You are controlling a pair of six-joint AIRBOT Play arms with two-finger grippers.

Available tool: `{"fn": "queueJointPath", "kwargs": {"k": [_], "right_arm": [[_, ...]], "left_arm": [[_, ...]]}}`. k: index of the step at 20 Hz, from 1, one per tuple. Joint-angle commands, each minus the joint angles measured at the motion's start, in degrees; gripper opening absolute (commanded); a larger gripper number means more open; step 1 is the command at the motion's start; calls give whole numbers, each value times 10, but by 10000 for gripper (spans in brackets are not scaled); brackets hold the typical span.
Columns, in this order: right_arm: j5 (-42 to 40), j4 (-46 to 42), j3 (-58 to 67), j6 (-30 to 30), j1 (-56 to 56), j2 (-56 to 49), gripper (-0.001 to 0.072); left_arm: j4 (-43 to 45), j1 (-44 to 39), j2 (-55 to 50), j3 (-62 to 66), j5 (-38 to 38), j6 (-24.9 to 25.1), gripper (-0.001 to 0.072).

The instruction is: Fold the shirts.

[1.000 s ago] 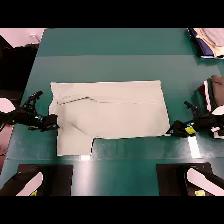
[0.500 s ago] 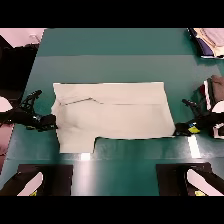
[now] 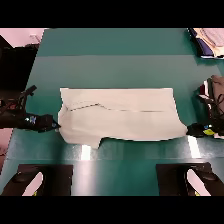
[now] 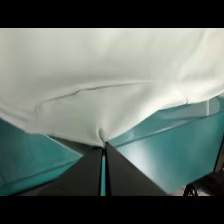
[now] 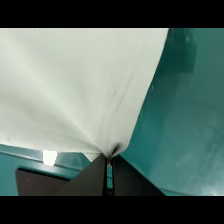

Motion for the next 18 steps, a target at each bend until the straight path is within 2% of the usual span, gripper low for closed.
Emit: {"fn": "queueJointPath", "kwargs": {"k": [1,8,13,17,18], "right_arm": [[-32,42,32,1,1,-28,12],[-55,60,183,1,1,-204,12],[-76,128,269,1,2,-324,13],[-140,207,328,5,2,-407,30],[-165,249,342,5,2,-424,267]], "left_arm": [[-12,0,-33,36,79,1,29],[-14,0,-181,140,186,14,30],[-15,0,-249,166,273,13,30],[-17,0,-289,169,344,13,34],[-18,0,-294,169,367,10,263]]}}
